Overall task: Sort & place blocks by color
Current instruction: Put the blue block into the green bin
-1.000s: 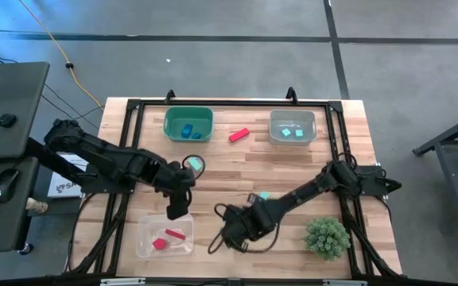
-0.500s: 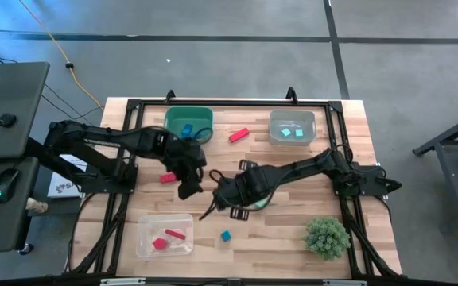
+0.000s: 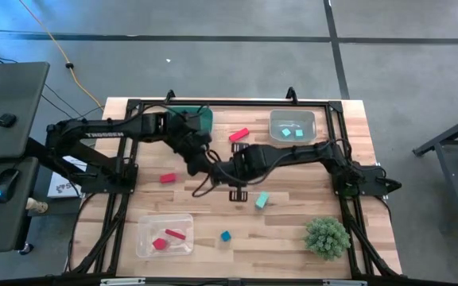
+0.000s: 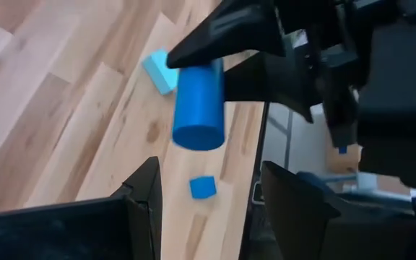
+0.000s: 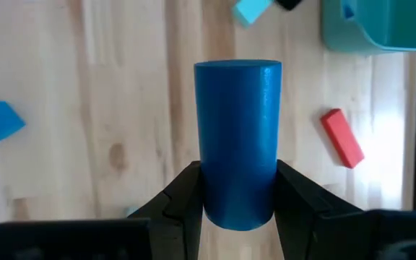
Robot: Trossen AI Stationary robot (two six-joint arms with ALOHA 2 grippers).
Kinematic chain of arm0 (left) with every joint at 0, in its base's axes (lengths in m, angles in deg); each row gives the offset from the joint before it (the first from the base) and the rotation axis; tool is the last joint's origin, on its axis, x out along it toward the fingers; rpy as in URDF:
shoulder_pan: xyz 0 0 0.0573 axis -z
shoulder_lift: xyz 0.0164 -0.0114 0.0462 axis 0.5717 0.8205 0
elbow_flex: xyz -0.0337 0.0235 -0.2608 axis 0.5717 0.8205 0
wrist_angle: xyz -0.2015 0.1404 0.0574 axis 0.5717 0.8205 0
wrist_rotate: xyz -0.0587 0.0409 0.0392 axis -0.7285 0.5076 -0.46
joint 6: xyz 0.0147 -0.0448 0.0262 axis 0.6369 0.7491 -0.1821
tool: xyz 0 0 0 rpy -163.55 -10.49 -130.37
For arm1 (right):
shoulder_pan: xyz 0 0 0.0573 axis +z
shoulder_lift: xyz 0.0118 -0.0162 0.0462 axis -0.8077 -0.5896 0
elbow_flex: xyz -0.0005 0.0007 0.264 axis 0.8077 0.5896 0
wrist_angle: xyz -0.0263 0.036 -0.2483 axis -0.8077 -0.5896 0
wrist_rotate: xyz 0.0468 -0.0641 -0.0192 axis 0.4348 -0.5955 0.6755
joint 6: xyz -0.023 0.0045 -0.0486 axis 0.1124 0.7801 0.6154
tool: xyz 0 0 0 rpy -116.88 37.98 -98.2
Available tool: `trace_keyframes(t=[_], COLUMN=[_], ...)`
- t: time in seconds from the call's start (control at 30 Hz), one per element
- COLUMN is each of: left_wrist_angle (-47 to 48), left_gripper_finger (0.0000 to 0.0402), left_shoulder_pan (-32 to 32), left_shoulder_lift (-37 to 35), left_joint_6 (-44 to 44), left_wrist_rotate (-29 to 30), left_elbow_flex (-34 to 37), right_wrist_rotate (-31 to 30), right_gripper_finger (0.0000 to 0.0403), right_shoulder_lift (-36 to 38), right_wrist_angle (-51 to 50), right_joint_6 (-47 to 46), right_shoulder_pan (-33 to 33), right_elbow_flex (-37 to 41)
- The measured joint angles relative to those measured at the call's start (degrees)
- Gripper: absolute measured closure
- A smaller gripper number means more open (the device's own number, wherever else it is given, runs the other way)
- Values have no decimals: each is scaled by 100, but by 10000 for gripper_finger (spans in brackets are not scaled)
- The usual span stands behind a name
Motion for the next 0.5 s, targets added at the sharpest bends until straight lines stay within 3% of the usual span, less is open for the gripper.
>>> trace_keyframes(t=[0.5], left_wrist_angle=[-537], left_gripper_finger=[245], left_shoulder_pan=[-523], left_shoulder_lift=[0], left_joint_6=[179], left_wrist_rotate=[16], left_elbow_flex=[0], right_wrist_rotate=[-65], right_gripper_finger=[297], right_shoulder_lift=[27], right_wrist_angle=[-30], right_joint_6=[401], right_shoulder_pan=[-502], right_elbow_flex=[4])
